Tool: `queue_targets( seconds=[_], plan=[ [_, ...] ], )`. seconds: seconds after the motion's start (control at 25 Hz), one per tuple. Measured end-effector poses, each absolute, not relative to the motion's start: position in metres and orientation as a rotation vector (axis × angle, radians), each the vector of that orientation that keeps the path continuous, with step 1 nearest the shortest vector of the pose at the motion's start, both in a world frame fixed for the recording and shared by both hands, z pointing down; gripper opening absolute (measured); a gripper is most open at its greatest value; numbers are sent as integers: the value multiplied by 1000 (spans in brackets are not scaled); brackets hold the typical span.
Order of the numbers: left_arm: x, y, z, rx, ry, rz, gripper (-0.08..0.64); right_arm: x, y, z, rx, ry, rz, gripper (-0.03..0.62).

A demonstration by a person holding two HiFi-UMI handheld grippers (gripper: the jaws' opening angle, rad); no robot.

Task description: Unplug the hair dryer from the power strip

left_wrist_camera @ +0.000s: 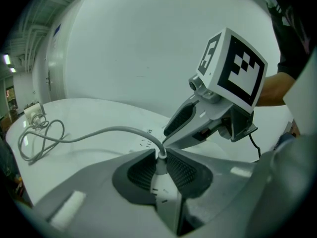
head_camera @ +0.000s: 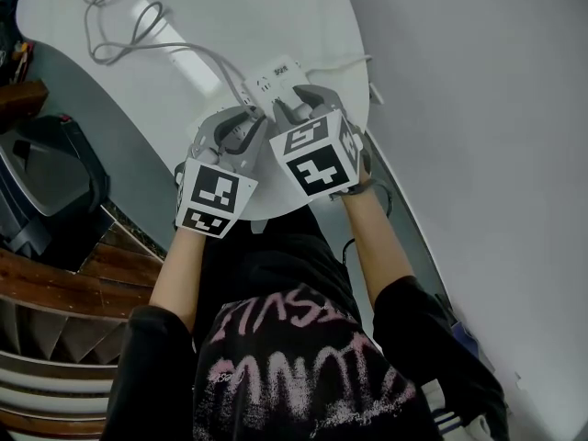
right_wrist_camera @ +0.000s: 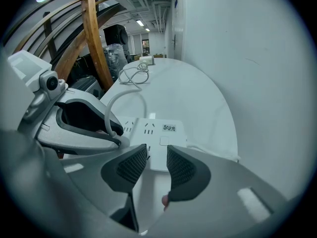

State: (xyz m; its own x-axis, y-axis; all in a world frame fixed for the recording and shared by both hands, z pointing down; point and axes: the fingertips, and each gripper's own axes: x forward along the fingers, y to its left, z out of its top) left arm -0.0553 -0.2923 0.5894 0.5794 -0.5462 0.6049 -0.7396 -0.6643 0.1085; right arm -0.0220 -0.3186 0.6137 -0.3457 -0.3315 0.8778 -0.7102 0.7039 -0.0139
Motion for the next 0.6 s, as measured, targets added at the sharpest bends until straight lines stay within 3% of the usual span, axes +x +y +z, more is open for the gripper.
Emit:
queue_targets(
  seconds=[0.6],
  plan=[
    [-56, -291, 582, 2468, -1065, 722, 51, -22, -317, 613, 793, -1921, 498, 146]
  ],
)
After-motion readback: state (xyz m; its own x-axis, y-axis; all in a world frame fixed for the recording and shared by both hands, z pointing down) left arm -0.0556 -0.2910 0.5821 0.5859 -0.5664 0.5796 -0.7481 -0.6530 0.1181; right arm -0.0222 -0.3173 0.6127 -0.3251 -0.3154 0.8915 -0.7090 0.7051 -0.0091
